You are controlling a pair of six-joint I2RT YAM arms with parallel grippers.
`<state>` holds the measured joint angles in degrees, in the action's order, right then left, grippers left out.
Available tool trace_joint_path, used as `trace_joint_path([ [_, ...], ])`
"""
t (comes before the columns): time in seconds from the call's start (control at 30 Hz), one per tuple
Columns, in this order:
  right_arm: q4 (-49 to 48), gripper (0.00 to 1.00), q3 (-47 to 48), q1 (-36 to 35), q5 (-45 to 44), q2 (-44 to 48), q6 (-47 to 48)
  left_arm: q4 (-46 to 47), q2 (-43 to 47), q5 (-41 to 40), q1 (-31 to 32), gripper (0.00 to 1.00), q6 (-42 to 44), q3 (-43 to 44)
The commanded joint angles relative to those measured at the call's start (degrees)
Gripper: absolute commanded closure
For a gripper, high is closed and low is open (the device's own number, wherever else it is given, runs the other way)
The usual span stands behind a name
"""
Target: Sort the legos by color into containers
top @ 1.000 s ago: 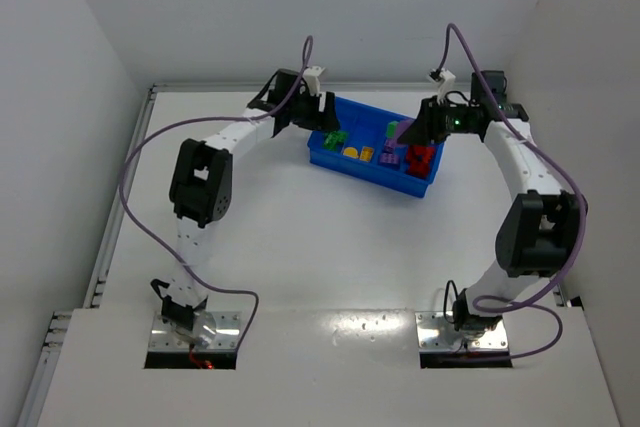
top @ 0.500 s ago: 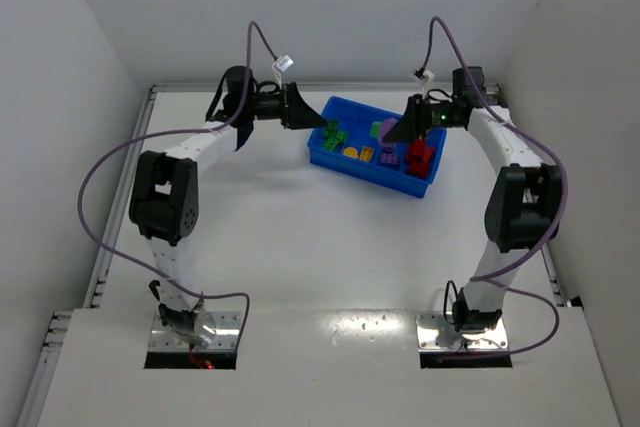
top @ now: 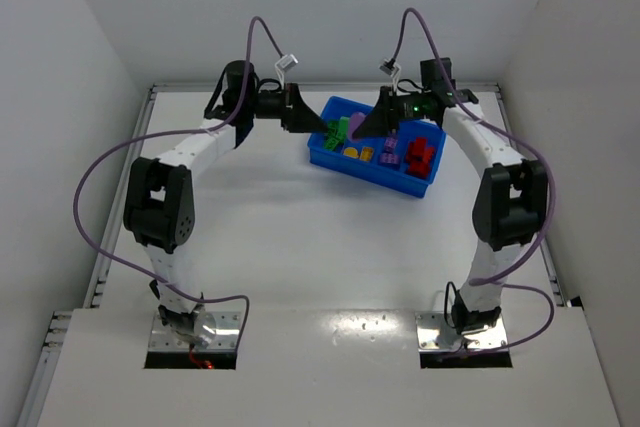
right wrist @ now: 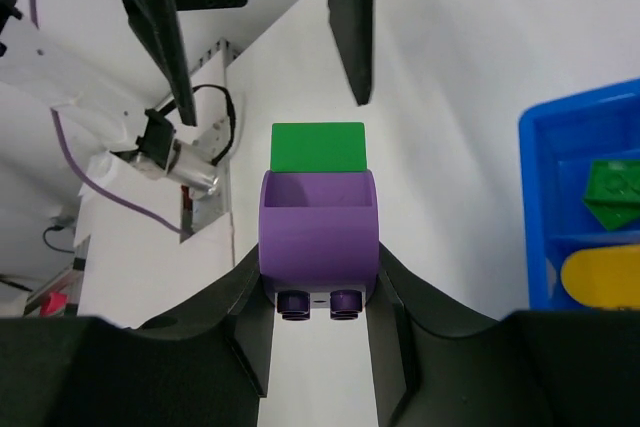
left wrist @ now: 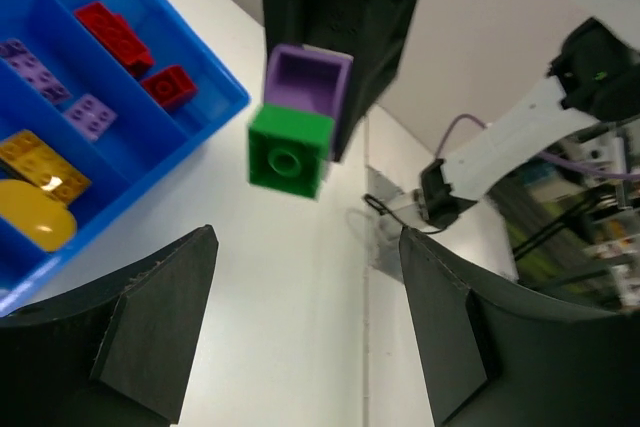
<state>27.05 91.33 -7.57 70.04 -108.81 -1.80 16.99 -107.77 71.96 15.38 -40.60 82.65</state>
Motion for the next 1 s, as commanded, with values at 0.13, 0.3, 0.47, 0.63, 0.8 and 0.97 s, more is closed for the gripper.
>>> trace_joint_path([
  [0.13,-5.5,0.95,-1.9,-2.8,4.4,4.4,-2.8,-11.4,1.1,-3.9,0.4,0.21,11.9,5.2],
  [0.3,-6.8,0.95,-2.4,-3.9,4.4,4.4,-3.5,-11.4,0.5,-3.9,0.9,0.22,12.5,5.7],
  [0.47,-9.5,0.95,-1.1,-4.4,4.4,3.2,-6.5,-11.4,0.5,-2.2,1.4,0.22,13.1,5.7],
  [0.63,-11.9,0.95,-0.5,-4.9,4.4,1.5,-8.8,-11.4,0.5,-0.3,1.9,0.26,13.1,5.2],
  [0.8,-12.5,0.95,0.6,-5.4,4.4,0.3,-8.8,-2.5,2.3,1.0,1.9,0.34,8.4,2.2],
  [0.97,-12.5,0.95,1.1,-5.4,4.9,-0.3,-9.4,4.0,2.8,1.6,1.9,0.36,3.5,-0.7],
])
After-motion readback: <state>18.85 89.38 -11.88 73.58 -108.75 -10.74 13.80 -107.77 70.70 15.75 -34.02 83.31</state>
